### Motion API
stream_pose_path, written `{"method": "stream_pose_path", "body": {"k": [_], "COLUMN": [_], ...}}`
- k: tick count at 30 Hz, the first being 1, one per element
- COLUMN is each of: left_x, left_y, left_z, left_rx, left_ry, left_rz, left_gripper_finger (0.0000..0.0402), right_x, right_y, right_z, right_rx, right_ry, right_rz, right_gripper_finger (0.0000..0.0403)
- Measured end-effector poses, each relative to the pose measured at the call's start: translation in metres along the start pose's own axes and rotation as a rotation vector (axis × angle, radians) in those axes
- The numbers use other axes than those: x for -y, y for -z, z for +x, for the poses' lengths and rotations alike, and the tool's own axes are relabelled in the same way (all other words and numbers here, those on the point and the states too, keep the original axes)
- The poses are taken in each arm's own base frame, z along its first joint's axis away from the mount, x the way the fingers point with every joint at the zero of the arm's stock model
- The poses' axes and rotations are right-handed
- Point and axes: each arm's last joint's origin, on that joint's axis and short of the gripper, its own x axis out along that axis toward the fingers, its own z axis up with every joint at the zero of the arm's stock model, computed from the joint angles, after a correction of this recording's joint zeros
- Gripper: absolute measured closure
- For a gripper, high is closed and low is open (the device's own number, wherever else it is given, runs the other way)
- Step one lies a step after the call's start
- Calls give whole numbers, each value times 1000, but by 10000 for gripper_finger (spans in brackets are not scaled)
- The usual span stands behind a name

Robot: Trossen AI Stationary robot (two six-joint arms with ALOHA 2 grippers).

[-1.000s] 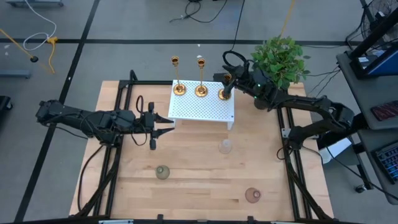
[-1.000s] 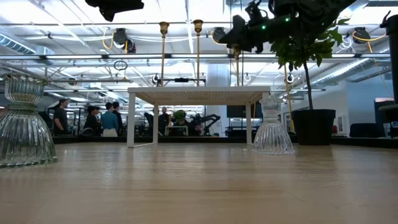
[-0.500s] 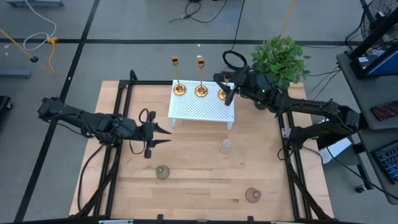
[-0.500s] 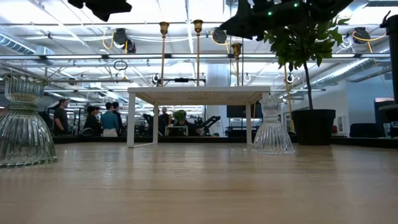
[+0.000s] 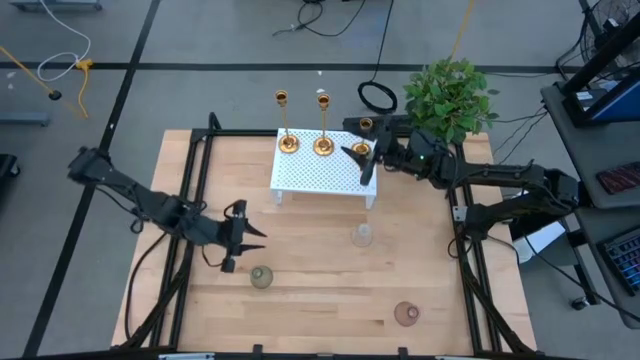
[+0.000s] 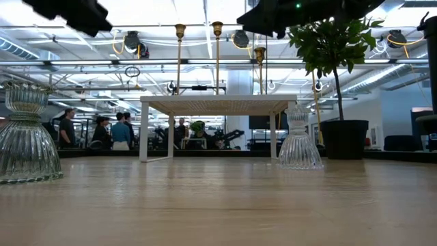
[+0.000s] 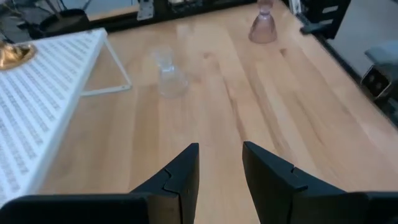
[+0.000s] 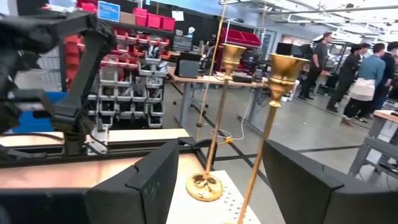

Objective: Pick & Place candle stick holders
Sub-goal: Put the green glass candle holder on the shelf

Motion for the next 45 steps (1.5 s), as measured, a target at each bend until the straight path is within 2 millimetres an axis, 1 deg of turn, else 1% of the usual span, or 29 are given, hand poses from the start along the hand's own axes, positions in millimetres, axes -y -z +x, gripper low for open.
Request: {"method": "stream_pose_path", "body": {"k": [6, 9, 11, 14, 18, 23, 27, 31, 38, 45], "left_x": [16, 21, 22, 22, 23, 29, 38, 46, 61, 67], "left_y": [35, 46, 50, 53, 56, 64, 69, 75, 84, 91], "left_z": [14, 16, 17, 18, 19, 24, 27, 32, 43, 49], "left_rx": [73, 102, 118, 98, 68, -19, -60, -84, -118, -139], "left_ry": [21, 46, 55, 57, 60, 161, 185, 166, 176, 110], "left_rz": [-61, -81, -99, -127, -149, -115, -73, -63, -48, -61], "left_gripper_finger": [275, 273, 265, 240, 190, 131, 104, 101, 125, 131], "right_x": [-7, -10, -12, -16, -20, -25, -29, -33, -37, -37], "right_y": [-1, -2, -2, -2, -3, -4, -4, -5, -5, -5], "right_z": [-1, -1, -1, -2, -2, -3, -4, -4, -5, -5], "right_rx": [4, 6, 7, 8, 11, 12, 13, 15, 17, 17], "right_ry": [-25, -36, -43, -56, -72, -91, -105, -119, -133, -132], "right_rz": [1, 2, 2, 3, 7, 33, 35, 36, 37, 38], "right_gripper_finger": [176, 176, 176, 176, 176, 176, 176, 176, 176, 176]}}
